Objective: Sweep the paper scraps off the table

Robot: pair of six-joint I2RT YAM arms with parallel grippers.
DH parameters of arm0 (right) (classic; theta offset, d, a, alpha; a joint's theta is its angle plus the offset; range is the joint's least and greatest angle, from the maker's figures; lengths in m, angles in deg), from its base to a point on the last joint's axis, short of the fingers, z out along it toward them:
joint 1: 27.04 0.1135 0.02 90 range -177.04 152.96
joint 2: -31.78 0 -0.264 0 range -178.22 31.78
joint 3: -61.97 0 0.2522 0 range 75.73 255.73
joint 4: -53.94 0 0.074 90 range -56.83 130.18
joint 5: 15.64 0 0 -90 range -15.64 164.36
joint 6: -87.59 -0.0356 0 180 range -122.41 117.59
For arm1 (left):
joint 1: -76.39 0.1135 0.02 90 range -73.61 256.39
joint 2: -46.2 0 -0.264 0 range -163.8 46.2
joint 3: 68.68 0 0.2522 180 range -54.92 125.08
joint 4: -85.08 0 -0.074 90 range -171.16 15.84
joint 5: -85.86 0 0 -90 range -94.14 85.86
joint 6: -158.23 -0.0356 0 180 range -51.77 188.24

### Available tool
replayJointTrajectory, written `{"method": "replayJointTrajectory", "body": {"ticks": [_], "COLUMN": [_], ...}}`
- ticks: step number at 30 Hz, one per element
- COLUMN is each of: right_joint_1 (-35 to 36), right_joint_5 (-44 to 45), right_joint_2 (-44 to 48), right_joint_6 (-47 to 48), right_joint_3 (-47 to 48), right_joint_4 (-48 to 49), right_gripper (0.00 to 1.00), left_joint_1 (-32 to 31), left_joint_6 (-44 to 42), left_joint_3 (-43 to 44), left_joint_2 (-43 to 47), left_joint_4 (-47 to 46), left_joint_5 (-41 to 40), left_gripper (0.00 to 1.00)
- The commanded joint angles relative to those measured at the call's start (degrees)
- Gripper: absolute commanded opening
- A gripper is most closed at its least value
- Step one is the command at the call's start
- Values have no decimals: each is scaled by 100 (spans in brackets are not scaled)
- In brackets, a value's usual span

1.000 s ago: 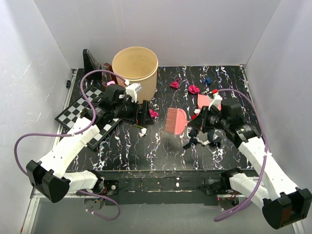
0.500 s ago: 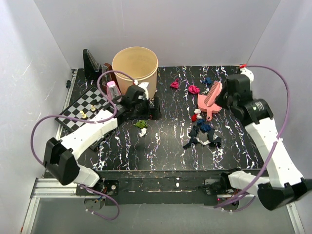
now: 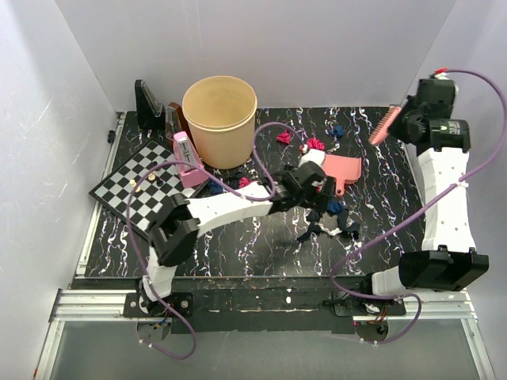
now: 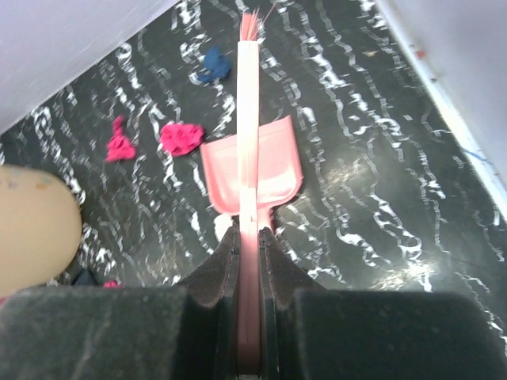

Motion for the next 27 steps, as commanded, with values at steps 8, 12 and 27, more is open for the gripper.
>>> {"method": "replayJointTrajectory", "body": {"ticks": [8, 12, 27], "right_joint_1": [-1095, -1095, -1095], "right_joint_5": [-83, -214, -408], "right_joint_2": [39, 566, 1428], "right_joint_6": [442, 469, 513], "right_joint_3": [-197, -1137, -2238], "right_joint_4": [775, 1521, 2120], "right_gripper": [1, 1, 1], "left_joint_1": [-360, -360, -141], "left_joint_6": [-575, -892, -945], "left_joint_3": [1864, 2647, 4177], "left_joint_2": [-1879, -2564, -3778], "left_joint_4": [-901, -901, -805], "left_joint_5": [-671, -873, -425], "left_gripper": [92, 89, 68]}}
